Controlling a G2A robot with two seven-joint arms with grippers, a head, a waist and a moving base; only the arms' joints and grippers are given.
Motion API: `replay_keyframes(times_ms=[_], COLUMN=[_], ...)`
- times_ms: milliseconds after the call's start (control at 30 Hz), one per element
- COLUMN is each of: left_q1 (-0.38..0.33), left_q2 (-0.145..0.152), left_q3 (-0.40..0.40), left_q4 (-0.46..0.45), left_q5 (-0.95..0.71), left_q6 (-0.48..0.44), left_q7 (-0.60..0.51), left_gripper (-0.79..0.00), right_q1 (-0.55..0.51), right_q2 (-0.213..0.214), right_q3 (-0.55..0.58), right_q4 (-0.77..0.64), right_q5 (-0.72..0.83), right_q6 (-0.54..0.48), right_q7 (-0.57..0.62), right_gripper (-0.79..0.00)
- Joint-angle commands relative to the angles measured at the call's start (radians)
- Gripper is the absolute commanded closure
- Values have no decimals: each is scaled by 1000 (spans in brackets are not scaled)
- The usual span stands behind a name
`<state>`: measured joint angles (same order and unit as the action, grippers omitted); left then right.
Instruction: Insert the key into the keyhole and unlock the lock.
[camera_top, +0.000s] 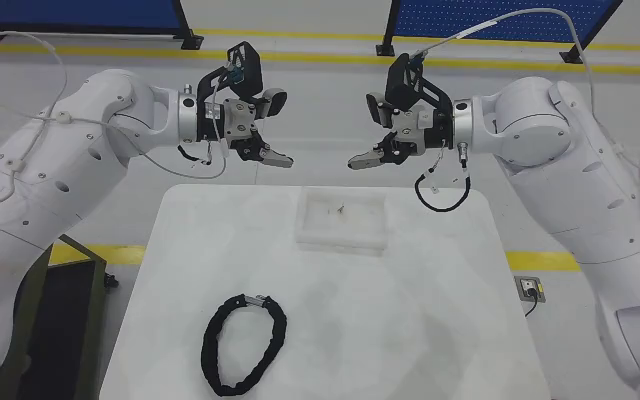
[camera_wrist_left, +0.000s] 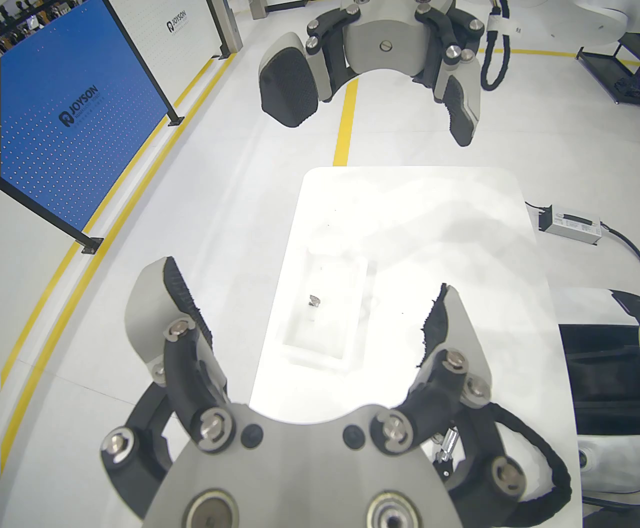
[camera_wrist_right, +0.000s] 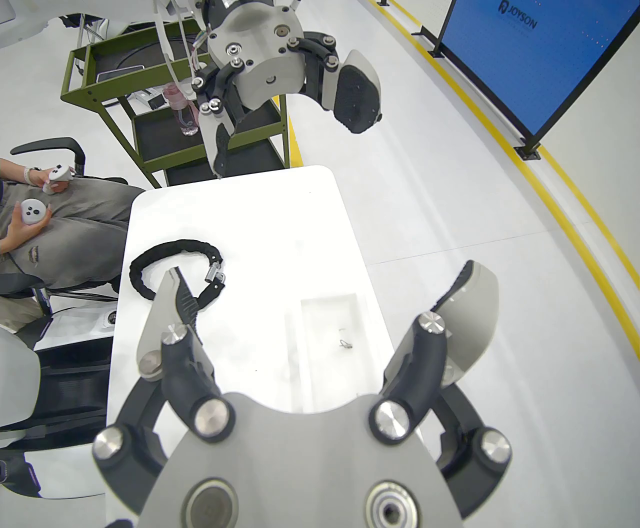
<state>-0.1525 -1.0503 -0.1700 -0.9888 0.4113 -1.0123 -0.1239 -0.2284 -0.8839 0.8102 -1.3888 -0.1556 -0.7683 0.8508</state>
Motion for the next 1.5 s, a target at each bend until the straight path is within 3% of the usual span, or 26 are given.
replay_keyframes(times_ms=[0,700,967,1467], left_q1=[0,0,0,0], left_q2=[0,0,0,0], left_q3=[0,0,0,0], left_q4=[0,0,0,0], left_q5=[0,0,-1,-1], left_q6=[0,0,0,0], left_q7=[0,0,-1,-1], left_gripper=[-785,-784,-785,-785], right_q1=[0,0,-43,3], right_q2=[0,0,-2,-104], right_q3=[0,0,-18,-204], right_q4=[0,0,-15,226], right_q5=[0,0,-42,-12], right_q6=[0,0,74,110], right_q7=[0,0,5,30], right_gripper=[-785,-784,-785,-785])
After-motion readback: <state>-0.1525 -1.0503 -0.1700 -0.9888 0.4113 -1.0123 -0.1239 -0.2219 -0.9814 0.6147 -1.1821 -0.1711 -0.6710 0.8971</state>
